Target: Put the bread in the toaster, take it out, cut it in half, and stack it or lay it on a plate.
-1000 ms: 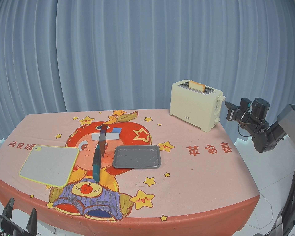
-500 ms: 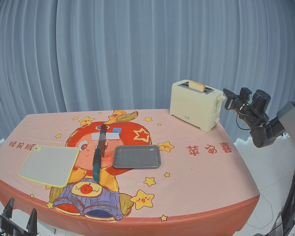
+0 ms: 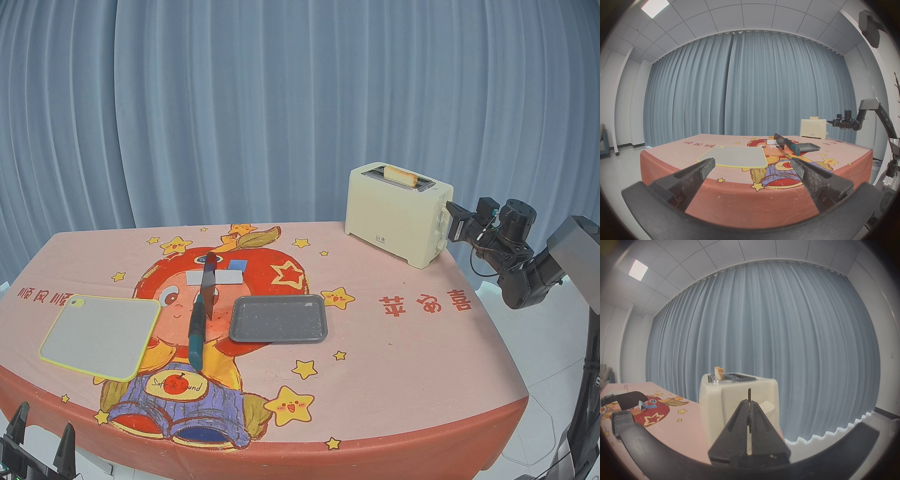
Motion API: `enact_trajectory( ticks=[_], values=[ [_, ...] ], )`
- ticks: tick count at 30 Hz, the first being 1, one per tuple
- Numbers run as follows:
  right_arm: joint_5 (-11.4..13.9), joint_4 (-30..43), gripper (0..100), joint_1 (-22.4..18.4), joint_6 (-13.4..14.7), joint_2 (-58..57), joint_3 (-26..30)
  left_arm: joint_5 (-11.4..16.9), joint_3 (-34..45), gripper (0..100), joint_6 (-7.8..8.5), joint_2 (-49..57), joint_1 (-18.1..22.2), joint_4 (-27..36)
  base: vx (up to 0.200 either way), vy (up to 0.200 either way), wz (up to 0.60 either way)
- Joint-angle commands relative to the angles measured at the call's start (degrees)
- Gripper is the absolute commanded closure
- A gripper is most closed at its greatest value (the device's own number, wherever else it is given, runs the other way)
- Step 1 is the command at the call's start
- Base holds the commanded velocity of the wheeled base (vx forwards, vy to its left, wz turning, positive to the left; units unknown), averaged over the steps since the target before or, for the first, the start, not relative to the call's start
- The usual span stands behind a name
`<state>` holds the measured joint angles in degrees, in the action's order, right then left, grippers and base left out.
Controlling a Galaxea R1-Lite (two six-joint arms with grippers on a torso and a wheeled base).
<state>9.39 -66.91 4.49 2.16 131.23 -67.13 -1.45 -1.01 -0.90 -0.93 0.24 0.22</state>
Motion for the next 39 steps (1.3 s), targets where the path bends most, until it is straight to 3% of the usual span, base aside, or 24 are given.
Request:
enact_trajectory(
  ticks=[1,16,39],
  values=[
    [0.02,0.82,100,0.00,-0.14,1.04,0.42,-0.04,1.01,0,-0.06,0.93,0.02,-0.04,0.000,0.000,0.00],
    [0.02,2.05,100,0.26,-0.40,1.57,3.59,-0.04,1.01,0,-0.06,0.93,0.02,0.04,0.000,0.000,0.00],
    [0.02,2.05,100,0.35,-0.40,2.89,3.50,-0.04,1.01,0,-0.06,0.93,0.02,0.04,0.000,0.000,0.00]
  ],
)
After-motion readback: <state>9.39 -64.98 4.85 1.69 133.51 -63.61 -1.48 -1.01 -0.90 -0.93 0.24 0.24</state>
